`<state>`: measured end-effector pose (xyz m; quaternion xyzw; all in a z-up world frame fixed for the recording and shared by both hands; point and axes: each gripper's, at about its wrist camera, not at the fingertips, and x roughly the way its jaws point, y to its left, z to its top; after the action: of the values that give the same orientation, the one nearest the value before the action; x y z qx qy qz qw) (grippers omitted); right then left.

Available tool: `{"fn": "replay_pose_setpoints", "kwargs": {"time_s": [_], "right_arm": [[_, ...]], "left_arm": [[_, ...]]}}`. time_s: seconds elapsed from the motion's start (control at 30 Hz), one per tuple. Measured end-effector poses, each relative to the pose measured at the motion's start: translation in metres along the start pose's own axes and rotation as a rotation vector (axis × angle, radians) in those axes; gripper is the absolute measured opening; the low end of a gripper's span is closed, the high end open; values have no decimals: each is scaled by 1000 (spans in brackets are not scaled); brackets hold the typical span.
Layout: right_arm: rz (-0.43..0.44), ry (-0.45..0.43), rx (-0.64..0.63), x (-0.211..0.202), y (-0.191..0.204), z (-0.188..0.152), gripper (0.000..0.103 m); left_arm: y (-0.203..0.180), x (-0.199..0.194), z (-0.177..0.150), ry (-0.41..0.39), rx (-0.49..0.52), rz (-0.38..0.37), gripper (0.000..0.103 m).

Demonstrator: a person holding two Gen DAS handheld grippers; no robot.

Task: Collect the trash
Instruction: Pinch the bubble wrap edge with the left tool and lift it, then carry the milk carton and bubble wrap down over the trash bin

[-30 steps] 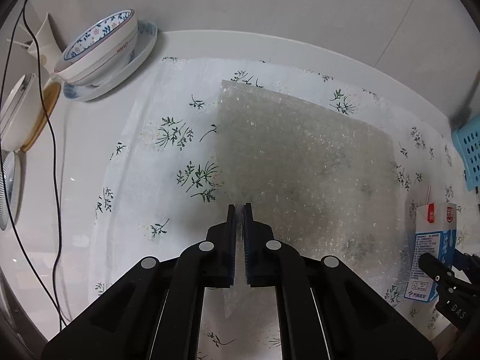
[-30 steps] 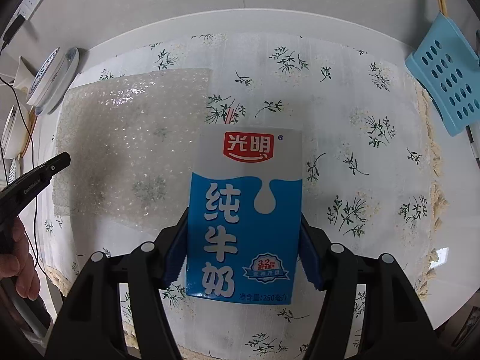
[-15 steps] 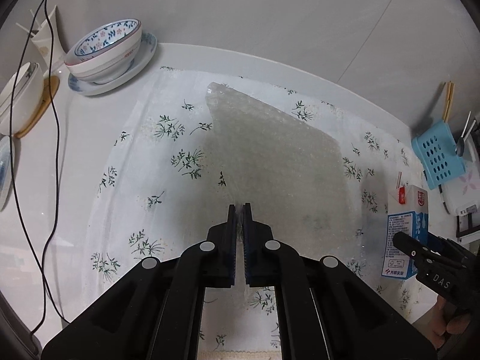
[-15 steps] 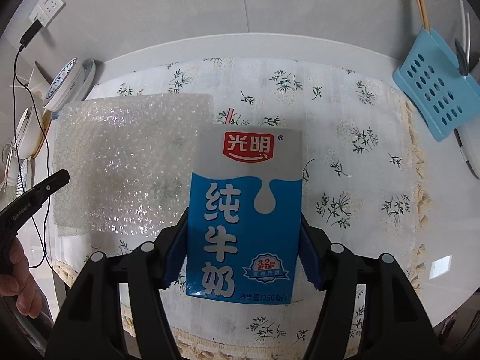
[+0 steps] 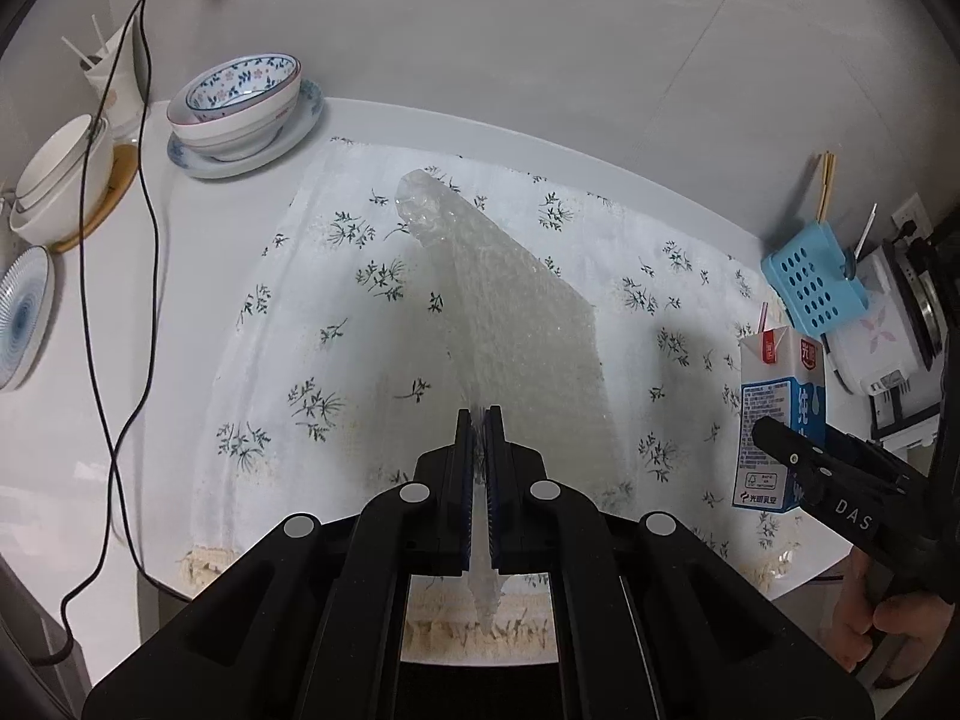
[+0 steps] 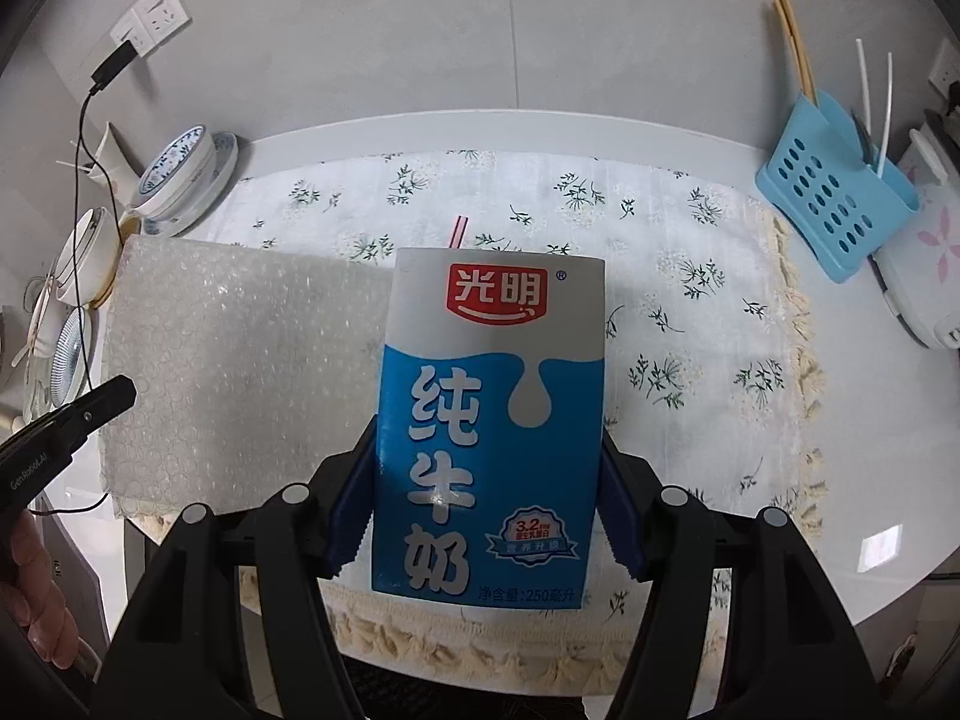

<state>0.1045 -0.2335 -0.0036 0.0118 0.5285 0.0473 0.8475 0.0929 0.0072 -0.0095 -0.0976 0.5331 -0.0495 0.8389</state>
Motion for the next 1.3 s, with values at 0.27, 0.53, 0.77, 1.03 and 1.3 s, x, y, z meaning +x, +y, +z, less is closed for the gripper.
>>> {"fn": "replay_pose_setpoints", "kwargs": {"time_s": [0.27,0.53,0.77,1.03,1.3], "right_arm": [[-6,-34,-15,-40,18,-37,61],[13,-57,-40,-78,40,-84,61],[34,-52,-43,-93,53,-124,61],[27,-29,-54,-92,63,-168,61],[27,12,-55,-79,65,-203,61]], "left_arm": [[7,-37,-39,14,23,43,3],[7,-78,-89,15,65,-6,3],[7,-94,-133,32,96,-29,3],[18,-98,-184,68,115,-32,3],[31,-91,-228,110,113,-25,3]]}}
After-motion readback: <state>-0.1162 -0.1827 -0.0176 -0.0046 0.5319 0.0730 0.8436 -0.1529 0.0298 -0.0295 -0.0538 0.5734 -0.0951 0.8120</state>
